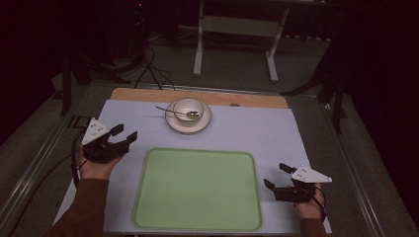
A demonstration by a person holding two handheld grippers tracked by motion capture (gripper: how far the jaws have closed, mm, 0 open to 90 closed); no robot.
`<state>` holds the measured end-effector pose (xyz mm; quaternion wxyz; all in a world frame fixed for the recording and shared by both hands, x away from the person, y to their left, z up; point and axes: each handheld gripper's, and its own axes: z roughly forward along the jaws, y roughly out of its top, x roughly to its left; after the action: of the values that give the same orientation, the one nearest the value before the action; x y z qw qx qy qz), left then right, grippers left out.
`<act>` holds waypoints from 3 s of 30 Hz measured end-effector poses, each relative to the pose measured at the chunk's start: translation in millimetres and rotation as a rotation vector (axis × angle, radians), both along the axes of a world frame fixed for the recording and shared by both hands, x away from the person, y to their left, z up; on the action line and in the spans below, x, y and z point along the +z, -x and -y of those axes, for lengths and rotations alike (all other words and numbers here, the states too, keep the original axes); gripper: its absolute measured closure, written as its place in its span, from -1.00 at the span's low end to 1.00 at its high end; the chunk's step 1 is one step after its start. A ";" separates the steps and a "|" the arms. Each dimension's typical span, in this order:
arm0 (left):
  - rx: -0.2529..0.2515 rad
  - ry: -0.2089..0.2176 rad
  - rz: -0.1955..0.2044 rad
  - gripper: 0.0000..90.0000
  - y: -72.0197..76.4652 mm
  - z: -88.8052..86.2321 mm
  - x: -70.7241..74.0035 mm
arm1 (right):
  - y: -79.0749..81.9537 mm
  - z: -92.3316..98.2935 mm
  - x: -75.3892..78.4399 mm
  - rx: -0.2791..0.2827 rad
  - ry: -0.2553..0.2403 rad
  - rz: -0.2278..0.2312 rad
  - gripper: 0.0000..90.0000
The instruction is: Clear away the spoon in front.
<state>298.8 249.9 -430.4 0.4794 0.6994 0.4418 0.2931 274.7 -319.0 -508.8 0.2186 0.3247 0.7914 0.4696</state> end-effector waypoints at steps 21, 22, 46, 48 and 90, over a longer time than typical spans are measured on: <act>0.001 0.000 -0.026 -0.07 -29.6 12.0 1.2 | 0.1 -0.1 0.1 0.002 0.001 0.000 -0.66; 0.001 0.000 -0.028 -0.07 -31.1 12.2 1.1 | 0.0 -0.2 0.0 0.003 0.001 0.000 -0.66; 0.014 -0.014 -0.063 -0.08 -62.6 24.5 -3.7 | -0.2 -0.4 -0.2 0.004 0.003 0.000 -0.66; 0.020 -0.015 -0.068 -0.08 -67.2 25.5 -5.0 | -0.2 -0.4 -0.2 0.004 0.003 0.000 -0.66; 0.014 0.060 -0.191 0.14 -145.0 43.4 -33.0 | -0.3 -1.1 -0.4 0.011 0.009 -0.007 -0.66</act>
<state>443.9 206.6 -463.4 0.4537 0.7062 0.4992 0.2150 275.0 -317.8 -509.2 0.2148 0.3210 0.7961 0.4659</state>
